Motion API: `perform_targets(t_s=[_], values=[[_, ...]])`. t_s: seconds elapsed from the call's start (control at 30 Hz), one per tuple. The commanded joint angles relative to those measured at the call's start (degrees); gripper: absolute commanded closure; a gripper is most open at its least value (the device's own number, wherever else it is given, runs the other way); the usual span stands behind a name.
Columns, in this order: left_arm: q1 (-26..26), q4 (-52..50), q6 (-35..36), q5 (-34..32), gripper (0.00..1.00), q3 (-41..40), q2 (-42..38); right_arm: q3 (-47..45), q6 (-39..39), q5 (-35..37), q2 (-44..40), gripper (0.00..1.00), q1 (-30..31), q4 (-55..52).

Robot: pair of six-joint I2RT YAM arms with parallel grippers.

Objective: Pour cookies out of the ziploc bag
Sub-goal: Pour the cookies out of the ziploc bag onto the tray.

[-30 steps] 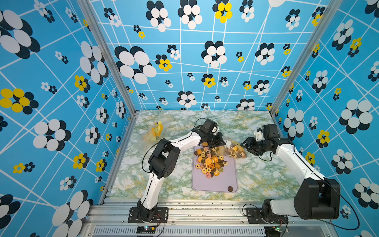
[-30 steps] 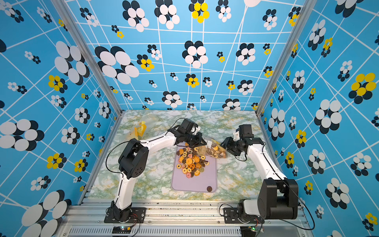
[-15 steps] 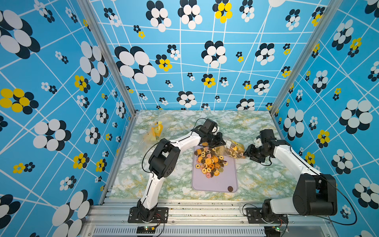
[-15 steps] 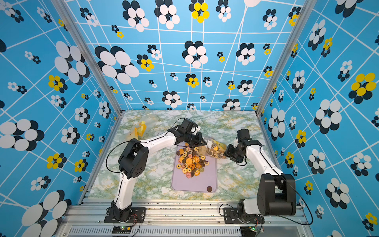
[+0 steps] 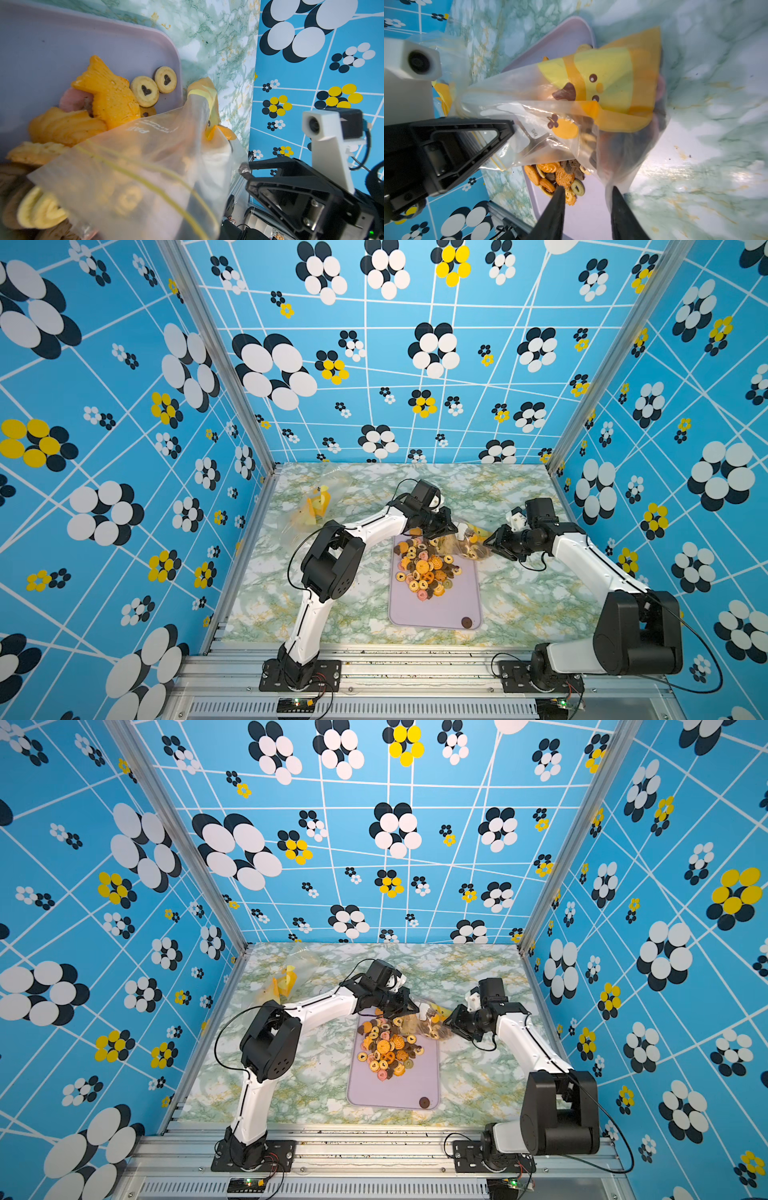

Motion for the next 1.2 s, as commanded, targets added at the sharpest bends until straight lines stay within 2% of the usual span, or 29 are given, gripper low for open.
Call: perform_targets(t_s=[0.0, 0.13, 0.37, 0.63, 0.9, 1.07, 1.17], values=[[0.22, 0.99, -0.27, 0.5, 1.0, 0.39, 1.19, -0.33, -4.03, 9.51, -2.04, 0.62, -1.28, -6.54], [0.22, 0.95, -0.37, 0.66, 1.0, 0.45, 1.29, -1.36, -5.83, 13.84, -2.36, 0.63, -1.52, -9.1], [0.14, 0.92, -0.45, 0.51, 1.0, 0.53, 1.22, -1.93, -5.99, 8.93, -1.47, 0.68, -1.48, -5.96], [-0.04, 0.6, -0.56, 0.54, 1.0, 1.12, 1.29, -1.93, -5.58, 6.7, 2.21, 0.69, -1.46, -2.77], [-0.56, 0.08, -0.45, 0.74, 1.0, 1.41, 1.4, -0.07, -5.88, 6.37, 4.18, 0.8, -1.5, -1.56], [-0.62, 0.24, -0.49, 0.66, 1.0, 0.84, 1.08, 0.16, -5.97, 5.66, 4.44, 0.76, -1.47, -2.06], [-0.56, 0.27, -0.54, 0.66, 1.0, 0.93, 1.13, -0.26, -5.93, 6.03, 4.47, 0.77, -1.47, -1.86]])
